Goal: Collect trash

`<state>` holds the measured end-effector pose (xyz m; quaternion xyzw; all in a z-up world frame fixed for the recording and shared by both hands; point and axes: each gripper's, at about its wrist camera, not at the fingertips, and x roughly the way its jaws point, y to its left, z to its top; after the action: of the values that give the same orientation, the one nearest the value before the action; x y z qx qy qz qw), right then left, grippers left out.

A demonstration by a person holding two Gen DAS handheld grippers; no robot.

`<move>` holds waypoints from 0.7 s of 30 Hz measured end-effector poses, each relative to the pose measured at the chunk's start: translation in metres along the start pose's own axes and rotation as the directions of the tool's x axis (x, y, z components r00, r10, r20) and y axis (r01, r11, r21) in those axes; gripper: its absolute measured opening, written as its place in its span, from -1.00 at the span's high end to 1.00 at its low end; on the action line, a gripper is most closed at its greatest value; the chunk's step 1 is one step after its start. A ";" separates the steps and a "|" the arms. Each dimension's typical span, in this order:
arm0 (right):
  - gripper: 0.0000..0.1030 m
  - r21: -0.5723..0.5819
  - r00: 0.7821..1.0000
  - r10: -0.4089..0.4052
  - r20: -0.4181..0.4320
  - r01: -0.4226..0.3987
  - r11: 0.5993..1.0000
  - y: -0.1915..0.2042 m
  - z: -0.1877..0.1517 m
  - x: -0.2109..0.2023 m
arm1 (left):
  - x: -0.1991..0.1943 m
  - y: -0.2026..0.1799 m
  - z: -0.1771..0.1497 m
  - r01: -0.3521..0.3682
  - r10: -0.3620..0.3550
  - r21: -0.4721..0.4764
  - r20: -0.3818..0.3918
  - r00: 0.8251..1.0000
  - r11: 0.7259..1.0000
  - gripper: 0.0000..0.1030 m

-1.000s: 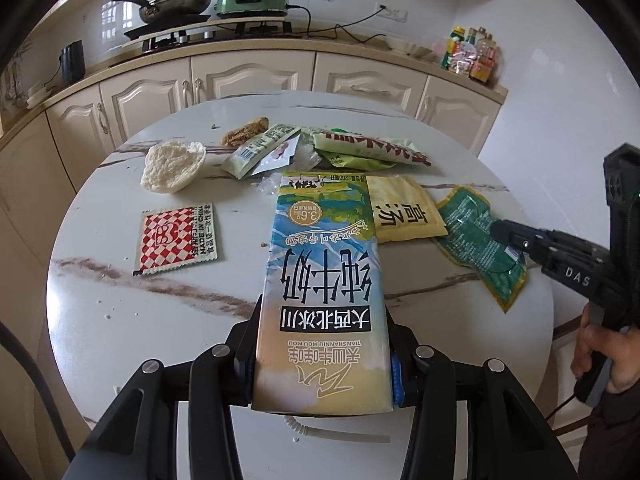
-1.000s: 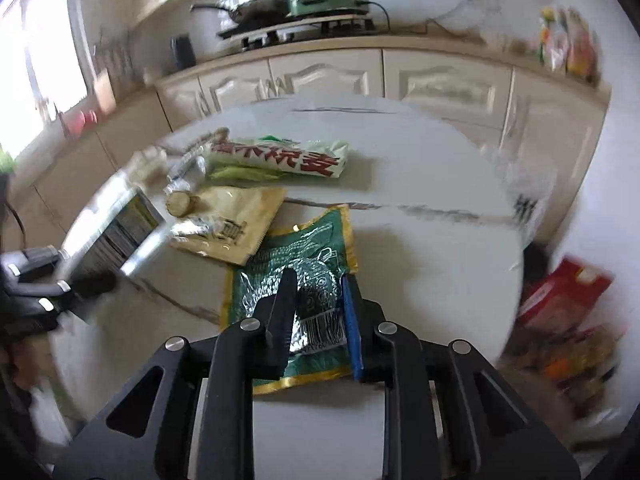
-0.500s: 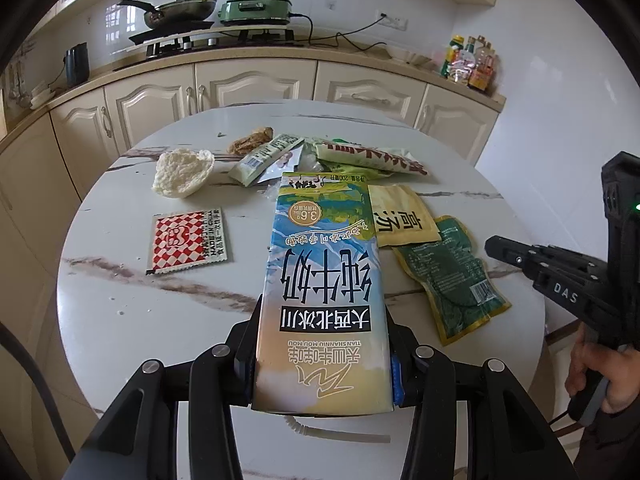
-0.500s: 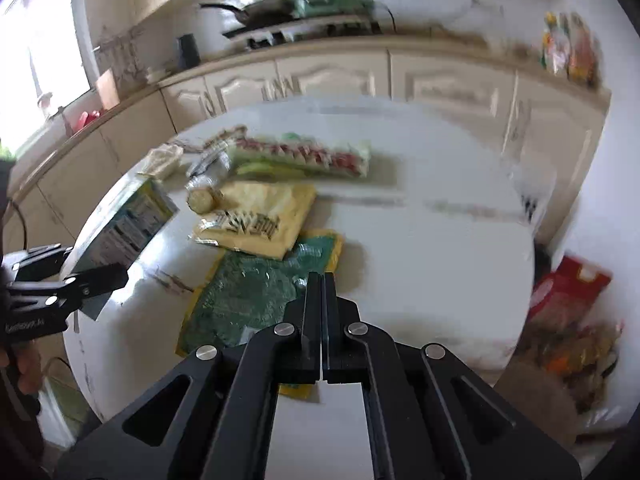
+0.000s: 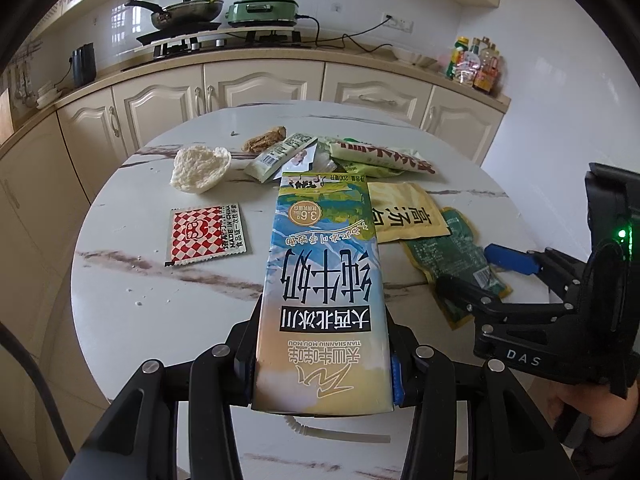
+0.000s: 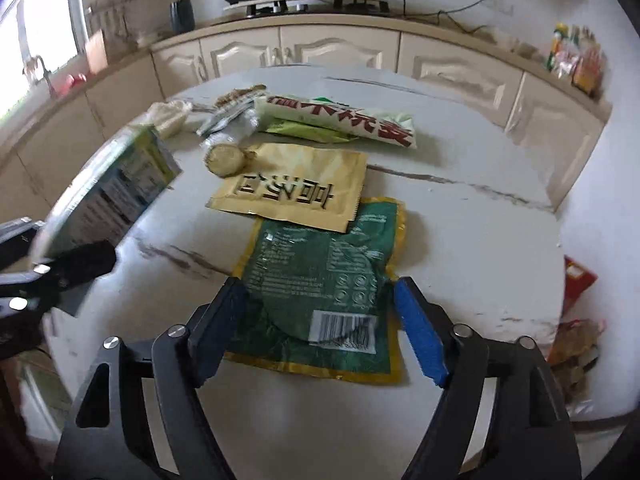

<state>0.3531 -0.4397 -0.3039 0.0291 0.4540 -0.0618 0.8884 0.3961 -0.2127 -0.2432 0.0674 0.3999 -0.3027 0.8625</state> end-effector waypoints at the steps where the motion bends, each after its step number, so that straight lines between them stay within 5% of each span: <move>1: -0.39 -0.002 1.000 0.001 0.011 -0.001 1.000 -0.001 -0.001 0.000 | 0.000 0.001 0.000 0.002 -0.002 -0.001 -0.001 1.000 1.000 0.15; 4: -0.08 -0.004 1.000 0.003 0.018 -0.003 1.000 -0.005 -0.004 -0.005 | 0.000 0.000 0.001 0.010 -0.010 -0.003 -0.002 1.000 1.000 0.15; 14: -0.03 0.016 0.999 0.013 0.048 -0.014 1.000 -0.013 -0.012 -0.018 | -0.006 0.001 0.001 0.048 -0.048 0.007 0.026 0.998 0.999 0.15; 15: 0.16 0.023 0.998 0.010 0.054 -0.011 1.000 -0.014 -0.012 -0.021 | -0.007 0.001 0.001 0.051 -0.051 0.007 0.030 0.998 0.999 0.15; 16: 0.93 0.031 0.998 -0.001 0.068 -0.002 1.000 -0.017 -0.011 -0.026 | -0.009 0.002 0.001 0.055 -0.056 0.007 0.039 0.998 0.998 0.15; 21: 0.98 0.052 0.995 -0.025 0.097 0.020 0.998 -0.024 0.006 -0.040 | -0.017 0.010 0.005 0.066 -0.066 0.003 0.053 0.996 0.998 0.15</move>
<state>0.3316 -0.4606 -0.2673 0.0433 0.4085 -0.0846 0.9078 0.3972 -0.1983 -0.2290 0.0466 0.3785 -0.3331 0.8623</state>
